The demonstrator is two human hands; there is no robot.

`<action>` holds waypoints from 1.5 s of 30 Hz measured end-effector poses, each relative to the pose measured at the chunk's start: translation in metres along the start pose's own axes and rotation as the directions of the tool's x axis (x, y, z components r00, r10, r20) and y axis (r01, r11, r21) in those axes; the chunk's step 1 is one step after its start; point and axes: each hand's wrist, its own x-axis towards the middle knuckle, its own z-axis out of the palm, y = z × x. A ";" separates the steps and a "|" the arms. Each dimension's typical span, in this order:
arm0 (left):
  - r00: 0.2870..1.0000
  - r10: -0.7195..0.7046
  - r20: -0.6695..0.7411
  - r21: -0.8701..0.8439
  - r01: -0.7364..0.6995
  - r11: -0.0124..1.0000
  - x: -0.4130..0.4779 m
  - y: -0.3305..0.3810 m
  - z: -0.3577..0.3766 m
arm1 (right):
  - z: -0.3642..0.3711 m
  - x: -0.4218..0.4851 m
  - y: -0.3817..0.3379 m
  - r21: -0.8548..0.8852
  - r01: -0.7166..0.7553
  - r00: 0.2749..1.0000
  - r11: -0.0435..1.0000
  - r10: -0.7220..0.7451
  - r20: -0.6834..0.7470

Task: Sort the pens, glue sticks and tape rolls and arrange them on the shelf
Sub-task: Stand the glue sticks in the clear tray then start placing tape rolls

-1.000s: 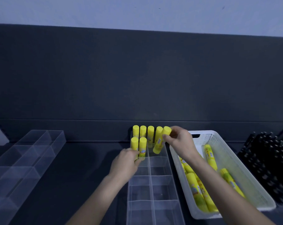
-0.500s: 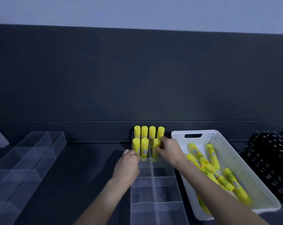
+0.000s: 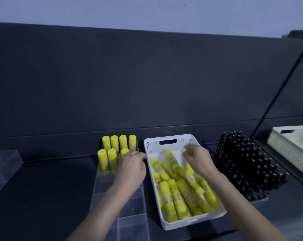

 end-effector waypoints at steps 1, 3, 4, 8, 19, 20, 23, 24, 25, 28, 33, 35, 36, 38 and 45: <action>0.999 -0.013 0.044 -0.003 0.013 1.000 0.005 0.016 0.012 | -0.008 0.002 0.012 -0.063 -0.030 0.999 0.998 0.032 0.036; 0.984 -0.078 0.161 0.056 0.070 0.996 0.015 0.045 0.035 | -0.013 0.008 0.030 -0.139 -0.068 0.988 0.988 0.086 0.126; 0.967 -0.130 0.218 0.122 0.105 0.987 0.021 0.057 0.046 | -0.011 0.013 0.035 -0.151 -0.081 0.980 0.985 0.107 0.170; 0.859 -0.390 0.331 0.312 0.290 0.905 0.045 0.074 0.069 | 0.006 0.032 0.037 -0.183 -0.061 0.950 0.981 0.113 0.292; 0.732 -0.546 0.408 -0.211 0.658 0.723 0.078 0.054 0.098 | 0.039 0.057 0.048 0.177 -0.337 0.903 0.925 0.264 0.340; 0.720 -0.547 0.427 -0.279 0.681 0.677 0.079 0.054 0.100 | 0.040 0.058 0.049 0.262 -0.367 0.896 0.893 0.263 0.359; 0.664 -0.546 0.511 -0.391 0.745 0.541 0.078 0.055 0.101 | 0.036 0.056 0.047 0.434 -0.401 0.890 0.807 0.231 0.392; 0.654 -0.540 0.530 -0.418 0.755 0.505 0.077 0.056 0.100 | 0.033 0.055 0.046 0.478 -0.406 0.890 0.779 0.217 0.401; 0.661 -0.535 0.527 -0.466 0.751 0.469 0.078 0.056 0.100 | 0.030 0.054 0.045 0.509 -0.412 0.888 0.756 0.207 0.411; 0.728 -0.494 0.476 -0.633 0.673 0.383 0.081 0.055 0.102 | 0.027 0.050 0.044 0.554 -0.407 0.890 0.726 0.178 0.421; 0.817 -0.358 0.452 -0.779 0.558 0.288 0.077 0.068 0.091 | 0.019 0.044 0.035 0.677 -0.320 0.935 0.663 0.106 0.338; 0.831 -0.350 0.432 -0.805 0.530 0.266 0.076 0.071 0.084 | 0.009 0.039 0.031 0.732 -0.267 0.952 0.626 0.055 0.300; 0.843 -0.345 0.413 -0.817 0.510 0.269 0.075 0.071 0.080 | 0.004 0.035 0.029 0.757 -0.248 0.957 0.605 0.029 0.290; 0.880 -0.309 0.360 -0.844 0.448 0.295 0.071 0.070 0.072 | -0.003 0.029 0.025 0.793 -0.217 0.957 0.570 -0.033 0.287; 0.958 -0.261 0.117 -0.808 0.244 0.536 0.039 0.055 0.022 | -0.021 0.010 0.005 0.798 -0.117 0.931 0.592 -0.215 0.296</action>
